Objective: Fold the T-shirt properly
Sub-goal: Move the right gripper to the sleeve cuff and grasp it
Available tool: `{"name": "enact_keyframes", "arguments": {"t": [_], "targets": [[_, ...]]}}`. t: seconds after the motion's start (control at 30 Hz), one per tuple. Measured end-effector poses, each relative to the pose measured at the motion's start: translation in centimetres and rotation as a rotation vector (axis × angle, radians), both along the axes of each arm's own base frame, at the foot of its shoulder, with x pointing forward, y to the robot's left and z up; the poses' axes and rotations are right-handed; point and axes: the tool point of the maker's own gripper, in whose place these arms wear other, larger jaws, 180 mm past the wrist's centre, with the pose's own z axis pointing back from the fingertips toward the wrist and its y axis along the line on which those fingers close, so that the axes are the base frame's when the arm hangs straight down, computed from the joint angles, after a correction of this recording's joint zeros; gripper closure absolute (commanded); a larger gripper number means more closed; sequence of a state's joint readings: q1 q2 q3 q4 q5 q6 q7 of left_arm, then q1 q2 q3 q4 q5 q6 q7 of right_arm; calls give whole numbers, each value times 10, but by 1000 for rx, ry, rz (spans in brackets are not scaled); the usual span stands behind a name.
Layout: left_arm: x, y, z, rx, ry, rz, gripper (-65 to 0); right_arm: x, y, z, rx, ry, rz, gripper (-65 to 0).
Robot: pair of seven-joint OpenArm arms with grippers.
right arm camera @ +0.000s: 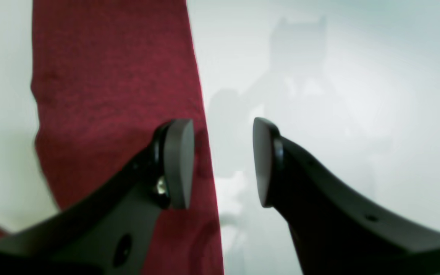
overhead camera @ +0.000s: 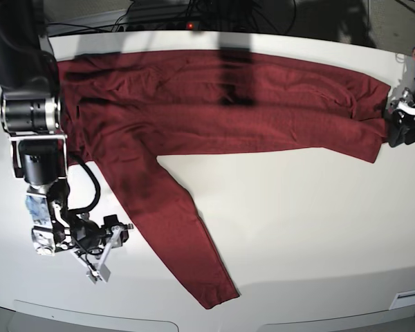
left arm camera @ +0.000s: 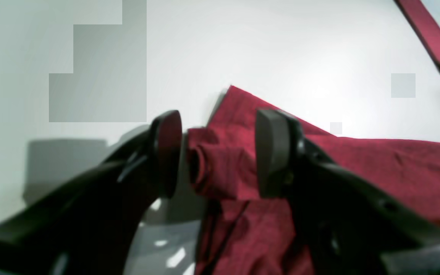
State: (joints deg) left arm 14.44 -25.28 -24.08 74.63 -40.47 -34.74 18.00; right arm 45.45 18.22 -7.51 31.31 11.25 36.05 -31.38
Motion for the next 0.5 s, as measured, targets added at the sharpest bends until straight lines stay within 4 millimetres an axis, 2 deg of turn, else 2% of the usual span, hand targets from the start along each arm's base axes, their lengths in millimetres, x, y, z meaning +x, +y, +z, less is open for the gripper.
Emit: {"name": "enact_keyframes", "arguments": {"t": [0.13,0.3,0.5], "targets": [[0,-1,-1,-5,0,2,-303,4,-2,-14,-46,-5,-11,-257],[0,-1,-1,-2,2,1,-303,-8,-5,-34,-46,46,-25,-256],[0,-1,-1,-2,1,1,-303,-11,-5,-38,-40,64,-25,-256]]}}
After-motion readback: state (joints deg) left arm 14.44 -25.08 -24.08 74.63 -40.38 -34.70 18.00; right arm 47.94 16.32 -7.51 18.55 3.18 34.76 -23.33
